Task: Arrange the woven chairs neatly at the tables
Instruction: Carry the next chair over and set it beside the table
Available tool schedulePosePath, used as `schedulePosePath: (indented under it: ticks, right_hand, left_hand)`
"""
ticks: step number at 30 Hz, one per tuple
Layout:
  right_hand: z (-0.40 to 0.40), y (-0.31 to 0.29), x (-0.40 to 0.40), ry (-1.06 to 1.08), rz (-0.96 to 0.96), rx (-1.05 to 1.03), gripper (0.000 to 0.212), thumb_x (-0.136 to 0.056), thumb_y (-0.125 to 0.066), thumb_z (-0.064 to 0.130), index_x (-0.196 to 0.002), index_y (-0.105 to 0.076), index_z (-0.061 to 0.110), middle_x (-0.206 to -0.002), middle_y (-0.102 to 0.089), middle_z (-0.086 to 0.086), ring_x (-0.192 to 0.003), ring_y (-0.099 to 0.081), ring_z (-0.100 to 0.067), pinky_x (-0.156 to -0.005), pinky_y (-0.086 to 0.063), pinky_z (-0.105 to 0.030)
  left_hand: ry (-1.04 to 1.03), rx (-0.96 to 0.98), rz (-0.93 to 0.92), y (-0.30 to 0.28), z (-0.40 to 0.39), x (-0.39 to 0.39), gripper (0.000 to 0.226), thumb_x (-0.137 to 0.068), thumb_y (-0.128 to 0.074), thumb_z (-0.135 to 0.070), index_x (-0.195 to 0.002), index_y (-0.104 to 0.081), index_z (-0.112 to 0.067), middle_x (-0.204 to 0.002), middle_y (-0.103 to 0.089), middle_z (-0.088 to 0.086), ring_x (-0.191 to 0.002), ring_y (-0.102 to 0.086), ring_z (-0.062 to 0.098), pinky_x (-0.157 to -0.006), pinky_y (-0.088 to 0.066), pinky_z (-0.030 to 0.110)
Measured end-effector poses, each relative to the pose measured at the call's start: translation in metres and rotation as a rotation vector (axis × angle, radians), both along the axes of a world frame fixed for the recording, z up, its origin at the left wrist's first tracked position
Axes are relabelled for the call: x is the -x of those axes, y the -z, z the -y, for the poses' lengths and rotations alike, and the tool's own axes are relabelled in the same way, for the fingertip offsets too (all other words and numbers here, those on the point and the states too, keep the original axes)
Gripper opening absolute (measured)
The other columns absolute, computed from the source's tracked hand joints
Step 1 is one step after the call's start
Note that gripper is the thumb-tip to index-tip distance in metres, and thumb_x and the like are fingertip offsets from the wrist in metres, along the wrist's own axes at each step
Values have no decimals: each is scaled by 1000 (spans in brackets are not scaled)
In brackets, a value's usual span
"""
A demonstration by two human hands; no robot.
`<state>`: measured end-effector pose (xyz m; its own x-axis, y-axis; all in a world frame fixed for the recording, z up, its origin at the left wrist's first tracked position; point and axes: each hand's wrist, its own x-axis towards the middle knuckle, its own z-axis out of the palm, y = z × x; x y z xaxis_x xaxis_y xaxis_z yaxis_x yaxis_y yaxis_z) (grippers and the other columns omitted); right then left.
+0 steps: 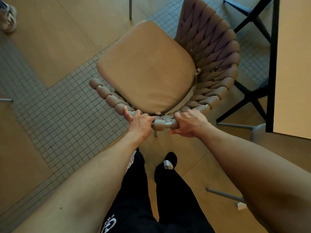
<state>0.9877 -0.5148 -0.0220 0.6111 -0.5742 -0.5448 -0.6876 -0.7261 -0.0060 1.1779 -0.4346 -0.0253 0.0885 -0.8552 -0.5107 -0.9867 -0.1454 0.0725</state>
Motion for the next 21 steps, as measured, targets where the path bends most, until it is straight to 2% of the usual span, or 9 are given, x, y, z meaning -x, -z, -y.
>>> schedulePosePath:
  ticks: [7, 10, 14, 18, 21]
  right_hand:
    - [-27, 0, -54, 205, 60, -80, 67, -85, -55, 80, -111, -60, 18, -110, -70, -5, -105, -65, -29, -86, -47, -42]
    - [-37, -1, -84, 279, 119, -80, 64, -87, -58, 76, -111, -62, 16, -110, -71, -5, -105, -66, -28, -82, -45, -39]
    - [-45, 3, -116, 309, 151, -79, 63, -89, -58, 73, -113, -61, 15, -109, -70, -4, -104, -67, -27, -74, -40, -37]
    - [-42, 7, -107, 272, 180, -106, 60, -90, -51, 76, -107, -53, 18, -105, -70, -4, -100, -67, -28, -77, -39, -40]
    - [-33, 4, -84, 172, 177, -108, 56, -92, -48, 73, -114, -52, 22, -109, -69, -4, -106, -65, -29, -88, -38, -42]
  left_hand:
    - [158, -29, 42, 3, 6, -63, 40, -88, -54, -6, -109, -65, -40, -111, -62, -17, -124, -44, 18, -106, 15, 76]
    - [244, -55, 65, 0, 17, -98, 44, -88, -58, -7, -117, -64, -40, -112, -60, -17, -127, -44, 15, -108, 11, 76]
    - [347, -81, 92, -8, 33, -132, 49, -89, -63, -12, -128, -59, -41, -126, -58, -12, -133, -42, 14, -111, 10, 74]
    - [362, -149, 177, -14, 37, -124, 47, -90, -65, -31, -134, -54, -42, -133, -57, -8, -134, -42, 19, -114, 2, 73]
    - [349, -205, 217, -10, 31, -103, 64, -81, -71, -54, -138, -49, -34, -138, -55, -2, -135, -42, 24, -115, 1, 70]
